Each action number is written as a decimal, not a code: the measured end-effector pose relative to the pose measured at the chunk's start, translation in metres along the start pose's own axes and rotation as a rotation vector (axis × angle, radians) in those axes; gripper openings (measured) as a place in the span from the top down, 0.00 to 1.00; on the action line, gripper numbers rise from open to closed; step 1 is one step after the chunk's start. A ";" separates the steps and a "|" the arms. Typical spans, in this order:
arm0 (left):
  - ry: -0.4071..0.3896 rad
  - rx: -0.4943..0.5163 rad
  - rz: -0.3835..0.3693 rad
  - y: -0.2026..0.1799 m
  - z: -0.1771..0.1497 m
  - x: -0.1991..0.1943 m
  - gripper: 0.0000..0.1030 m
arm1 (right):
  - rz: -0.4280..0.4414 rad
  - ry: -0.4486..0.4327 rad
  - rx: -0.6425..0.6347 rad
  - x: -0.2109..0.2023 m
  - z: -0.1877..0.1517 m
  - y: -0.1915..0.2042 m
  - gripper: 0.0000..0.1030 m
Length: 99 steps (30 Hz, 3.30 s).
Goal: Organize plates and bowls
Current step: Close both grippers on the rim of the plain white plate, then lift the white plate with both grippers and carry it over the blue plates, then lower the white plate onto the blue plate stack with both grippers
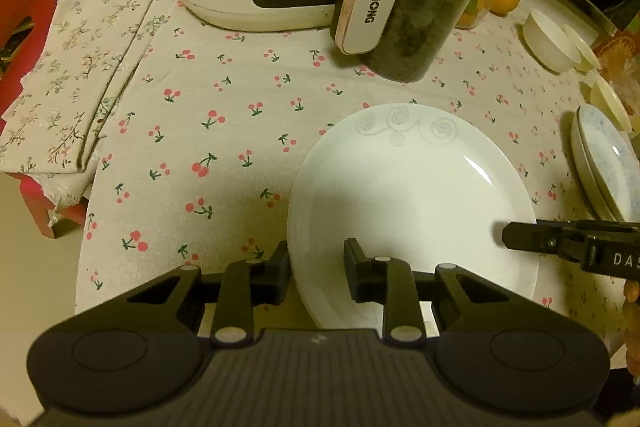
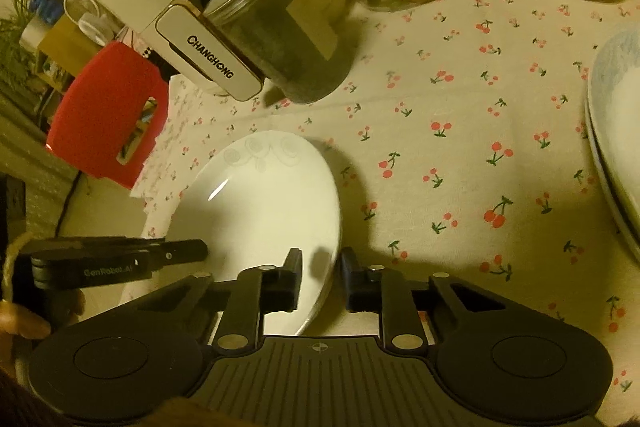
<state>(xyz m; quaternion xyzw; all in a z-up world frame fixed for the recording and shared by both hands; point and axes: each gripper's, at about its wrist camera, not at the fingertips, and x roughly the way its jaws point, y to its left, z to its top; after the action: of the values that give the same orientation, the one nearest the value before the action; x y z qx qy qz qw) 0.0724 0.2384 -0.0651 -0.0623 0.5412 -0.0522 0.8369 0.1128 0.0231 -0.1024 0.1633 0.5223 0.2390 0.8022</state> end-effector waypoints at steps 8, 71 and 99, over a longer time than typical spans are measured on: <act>-0.019 0.017 -0.027 -0.013 0.004 -0.002 0.80 | -0.017 -0.033 0.006 -0.014 0.004 -0.011 0.83; -0.110 0.193 -0.183 -0.229 0.048 0.023 0.81 | -0.177 -0.265 0.260 -0.168 0.016 -0.181 0.83; -0.109 0.256 -0.115 -0.262 0.043 0.043 0.81 | -0.240 -0.259 0.287 -0.169 0.014 -0.201 0.83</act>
<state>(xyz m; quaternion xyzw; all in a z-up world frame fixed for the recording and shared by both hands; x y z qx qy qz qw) 0.1238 -0.0246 -0.0444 0.0116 0.4796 -0.1652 0.8617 0.1113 -0.2380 -0.0712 0.2417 0.4592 0.0420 0.8538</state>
